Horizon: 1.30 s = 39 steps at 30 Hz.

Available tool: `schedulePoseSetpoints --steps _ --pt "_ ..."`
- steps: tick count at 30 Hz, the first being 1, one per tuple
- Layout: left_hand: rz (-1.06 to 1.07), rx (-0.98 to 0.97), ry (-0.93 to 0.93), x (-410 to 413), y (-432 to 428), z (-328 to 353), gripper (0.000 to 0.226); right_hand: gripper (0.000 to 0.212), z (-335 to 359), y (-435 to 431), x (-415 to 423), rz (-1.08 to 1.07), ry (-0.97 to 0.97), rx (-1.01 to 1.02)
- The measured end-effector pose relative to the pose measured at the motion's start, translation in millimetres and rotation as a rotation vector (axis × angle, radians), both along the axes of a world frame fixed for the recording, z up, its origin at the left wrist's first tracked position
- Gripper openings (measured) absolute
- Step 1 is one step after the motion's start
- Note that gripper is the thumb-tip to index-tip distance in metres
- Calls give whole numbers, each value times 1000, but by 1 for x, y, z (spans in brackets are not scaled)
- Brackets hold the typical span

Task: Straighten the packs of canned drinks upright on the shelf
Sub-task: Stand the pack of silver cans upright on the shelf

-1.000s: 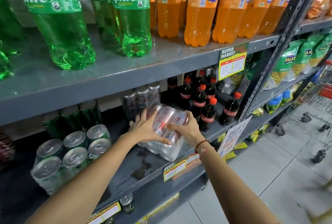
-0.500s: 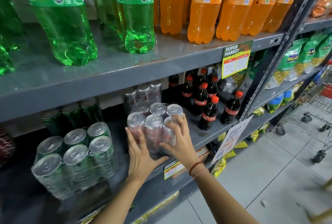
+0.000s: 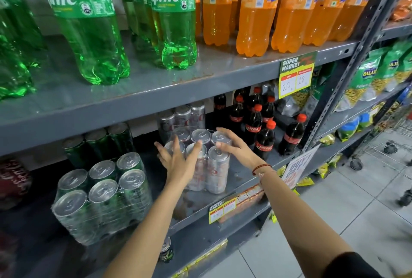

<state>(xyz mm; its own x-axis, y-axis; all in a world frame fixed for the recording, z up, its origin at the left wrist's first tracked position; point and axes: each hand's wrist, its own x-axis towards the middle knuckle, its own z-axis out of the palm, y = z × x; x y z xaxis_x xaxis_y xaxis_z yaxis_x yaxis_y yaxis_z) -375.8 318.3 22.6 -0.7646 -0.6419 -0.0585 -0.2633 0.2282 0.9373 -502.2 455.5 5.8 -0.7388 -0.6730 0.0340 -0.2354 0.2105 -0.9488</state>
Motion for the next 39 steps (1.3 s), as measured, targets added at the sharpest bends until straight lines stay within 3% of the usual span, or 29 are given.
schedulePoseSetpoints --steps 2,6,9,13,15,18,20,25,29,33,36,39 --pt "-3 -24 -90 -9 -7 -1 82 69 -1 4 -3 24 10 30" --pt "-78 -160 -99 -17 -20 -6 91 79 -11 10 16 -65 13 -31" --pt "-200 -209 -82 -31 -38 -3 87 85 -19 1 54 -348 87 -88" --pt "-467 -247 -28 -53 -56 7 73 78 -26 -40 120 -750 103 -146" --pt "-568 -281 -27 -61 -62 9 66 72 -26 -60 144 -840 105 -149" --pt "-584 -225 -30 -63 -70 6 64 71 -26 -65 159 -775 113 -103" --pt "-484 -133 -15 -53 -69 2 64 75 -23 -51 154 -731 95 -118" --pt "67 -73 249 3 -16 -2 58 61 2 -14 88 -532 121 -195" --pt "126 -10 254 35 66 -22 82 68 23 -24 18 -223 189 66" --pt "206 -71 112 16 95 -38 116 68 28 -46 -1 73 401 439" --pt "259 -62 106 0 93 -38 120 70 29 -47 -5 46 478 546" --pt "253 -99 125 -4 70 -41 110 78 25 -39 -6 -48 569 592"
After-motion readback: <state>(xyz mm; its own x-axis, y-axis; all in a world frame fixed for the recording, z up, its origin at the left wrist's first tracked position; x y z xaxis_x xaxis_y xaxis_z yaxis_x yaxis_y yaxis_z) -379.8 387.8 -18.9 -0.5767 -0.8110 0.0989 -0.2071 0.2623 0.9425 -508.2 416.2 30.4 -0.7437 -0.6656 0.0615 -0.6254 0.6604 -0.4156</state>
